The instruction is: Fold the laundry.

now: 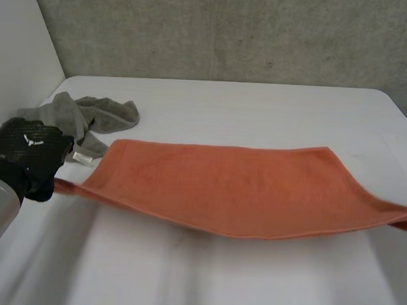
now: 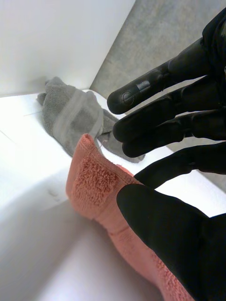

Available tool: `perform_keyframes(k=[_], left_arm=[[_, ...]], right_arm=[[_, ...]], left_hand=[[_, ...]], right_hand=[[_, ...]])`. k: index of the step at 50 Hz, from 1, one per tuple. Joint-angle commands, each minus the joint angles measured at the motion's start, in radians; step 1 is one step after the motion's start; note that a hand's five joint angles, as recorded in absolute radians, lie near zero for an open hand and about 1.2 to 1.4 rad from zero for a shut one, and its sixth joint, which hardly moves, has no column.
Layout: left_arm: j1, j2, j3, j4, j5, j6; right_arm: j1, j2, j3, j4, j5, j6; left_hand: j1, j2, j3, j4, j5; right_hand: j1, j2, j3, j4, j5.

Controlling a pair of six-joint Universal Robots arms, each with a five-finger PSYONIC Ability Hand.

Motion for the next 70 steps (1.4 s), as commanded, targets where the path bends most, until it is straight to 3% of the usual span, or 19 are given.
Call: perform_keyframes(k=[1,10,15,22,28,40,47,55,60,66,70], left_arm=[[0.018,-0.169,-0.017,0.144,0.028,0.046],[0.004,-0.476,0.206,0.215,0.018,0.037],[0.002,-0.586,0.483,0.219,-0.007,0.016],[0.007,-0.586,0.836,0.358,-0.039,-0.041],[0.010,-0.491,0.904,0.475,-0.082,-0.069],[0.008,-0.468,0.562,0.468,-0.094,-0.125],[0.013,-0.552,0.360,0.489,-0.062,-0.136],[0.004,-0.671,0.263,0.485,-0.062,-0.126],[0.004,-0.630,0.178,0.462,-0.064,-0.116],[0.018,-0.435,0.051,0.327,-0.061,-0.041],[0.018,-0.308,-0.074,0.074,-0.055,0.129]], right_arm=[[0.004,0.126,0.036,-0.120,-0.018,0.031],[0.152,0.371,-0.126,-0.224,0.071,0.164],[0.208,0.444,-0.374,-0.330,0.149,0.246],[0.264,0.422,-0.714,-0.566,0.157,0.454],[0.265,0.355,-0.742,-0.790,0.154,0.576],[0.268,0.381,-0.524,-0.810,0.142,0.510],[0.267,0.483,-0.328,-0.833,0.056,0.384],[0.259,0.574,-0.177,-0.830,-0.004,0.274],[0.259,0.539,-0.108,-0.798,0.008,0.252],[0.219,0.396,-0.058,-0.533,0.015,0.185],[0.158,0.318,-0.001,-0.222,0.011,0.088]], left_hand=[[0.239,0.199,0.204,0.197,0.268],[0.239,0.199,0.204,0.197,0.268],[0.239,0.199,0.204,0.197,0.268],[0.239,0.199,0.204,0.197,0.268],[0.239,0.199,0.204,0.197,0.268],[0.239,0.199,0.204,0.197,0.268],[0.239,0.199,0.204,0.197,0.268],[0.239,0.199,0.204,0.197,0.268],[0.239,0.199,0.204,0.197,0.268],[0.239,0.199,0.204,0.197,0.268],[0.239,0.199,0.204,0.197,0.268]], right_hand=[[0.415,0.218,0.217,0.208,0.230],[0.415,0.218,0.217,0.208,0.230],[0.415,0.218,0.217,0.208,0.230],[0.415,0.218,0.217,0.208,0.230],[0.415,0.218,0.217,0.208,0.230],[0.415,0.218,0.217,0.208,0.230],[0.415,0.218,0.217,0.208,0.230],[0.415,0.218,0.217,0.208,0.230],[0.415,0.218,0.217,0.208,0.230],[0.415,0.218,0.217,0.208,0.230],[0.415,0.218,0.217,0.208,0.230]])
